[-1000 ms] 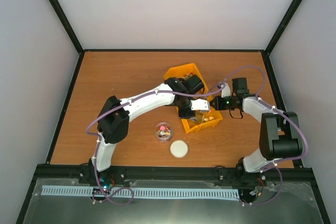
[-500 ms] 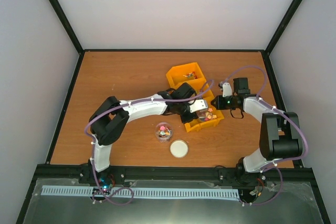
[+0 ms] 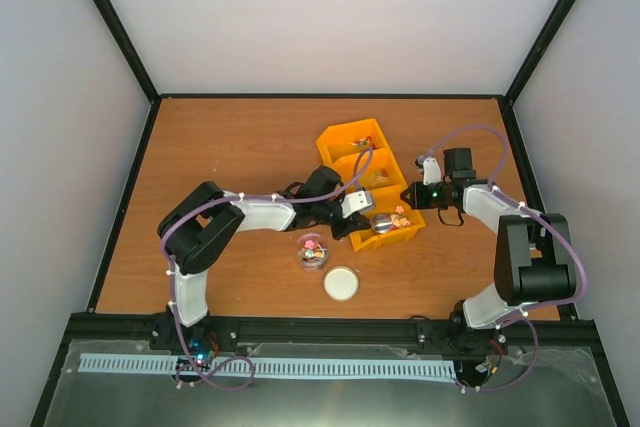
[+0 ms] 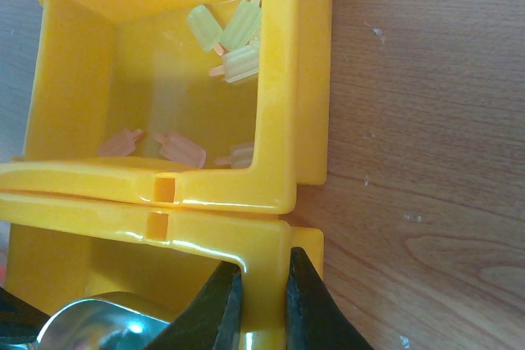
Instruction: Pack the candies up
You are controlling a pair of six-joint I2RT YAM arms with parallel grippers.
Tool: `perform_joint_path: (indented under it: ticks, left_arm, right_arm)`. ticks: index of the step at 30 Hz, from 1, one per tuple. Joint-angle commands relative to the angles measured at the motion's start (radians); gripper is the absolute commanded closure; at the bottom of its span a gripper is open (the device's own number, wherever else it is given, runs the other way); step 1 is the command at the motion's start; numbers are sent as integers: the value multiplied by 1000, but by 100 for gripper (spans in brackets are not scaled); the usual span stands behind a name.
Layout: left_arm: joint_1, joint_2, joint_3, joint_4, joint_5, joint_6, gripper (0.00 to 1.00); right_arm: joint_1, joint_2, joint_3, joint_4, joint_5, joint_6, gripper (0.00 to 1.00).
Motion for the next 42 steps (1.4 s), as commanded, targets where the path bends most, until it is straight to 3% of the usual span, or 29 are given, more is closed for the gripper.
perform_joint_path:
  ticks: [1, 17, 30, 42]
  left_arm:
    - [-2, -30, -48, 118, 123, -20, 99]
    - [50, -111, -206, 253, 156, -32, 99]
    - [113, -170, -247, 334, 224, -88, 99]
    - [133, -247, -255, 291, 277, -58, 99]
  right_arm:
    - [4, 3, -5, 64, -76, 29, 97]
    - [3, 4, -11, 65, -79, 15, 97]
    - [2, 5, -11, 62, -73, 4, 97]
    - [3, 5, -12, 57, -66, -3, 97]
